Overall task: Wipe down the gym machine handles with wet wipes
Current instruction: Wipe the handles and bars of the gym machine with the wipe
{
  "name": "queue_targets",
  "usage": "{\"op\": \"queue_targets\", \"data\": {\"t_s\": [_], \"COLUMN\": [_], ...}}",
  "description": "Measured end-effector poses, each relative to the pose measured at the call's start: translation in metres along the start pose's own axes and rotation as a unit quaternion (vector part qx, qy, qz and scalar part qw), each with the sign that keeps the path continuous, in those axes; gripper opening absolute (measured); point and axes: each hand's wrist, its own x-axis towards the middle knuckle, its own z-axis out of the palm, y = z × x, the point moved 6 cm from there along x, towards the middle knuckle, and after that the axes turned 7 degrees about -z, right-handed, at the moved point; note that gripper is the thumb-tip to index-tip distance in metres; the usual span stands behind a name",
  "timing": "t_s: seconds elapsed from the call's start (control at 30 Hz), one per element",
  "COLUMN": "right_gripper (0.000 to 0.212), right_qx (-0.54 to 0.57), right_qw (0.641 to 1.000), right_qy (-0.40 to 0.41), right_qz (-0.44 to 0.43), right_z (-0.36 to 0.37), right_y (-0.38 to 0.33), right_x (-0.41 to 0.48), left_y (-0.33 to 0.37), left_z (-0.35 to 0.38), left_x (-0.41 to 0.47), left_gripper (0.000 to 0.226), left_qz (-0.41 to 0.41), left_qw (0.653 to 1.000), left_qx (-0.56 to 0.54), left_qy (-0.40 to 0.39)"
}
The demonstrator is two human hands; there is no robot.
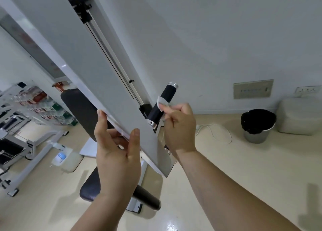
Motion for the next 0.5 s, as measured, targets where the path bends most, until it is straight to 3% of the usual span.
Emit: {"op": "queue_targets", "data": {"t_s": [0.23,0.4,0.5], "right_gripper": [0.020,0.024,0.014], "right_qx": [0.047,0.075,0.064], "right_qw": [0.989,0.989,0.992], "right_qy": [0.112,0.067,0.055], "right_qz": [0.089,0.107,0.092], "right_z": [-0.005,0.016,0.014], "right_y": [0.013,0.004,0.001], "right_x": [0.045,-0.013,-0.017], "left_y": [0.000,-0.006,-0.008], "left_z": [0.001,0.002,0.001], "left_x": [0.001,0.004,0.005], "left_gripper": [0.076,0.080,0.078], "left_qz": [0.001,-0.004,-0.001], "left_qw": [1.000,1.000,1.000], "left_qx": [0.014,0.028,0.022], "left_qy": [0.000,-0.005,-0.008]}}
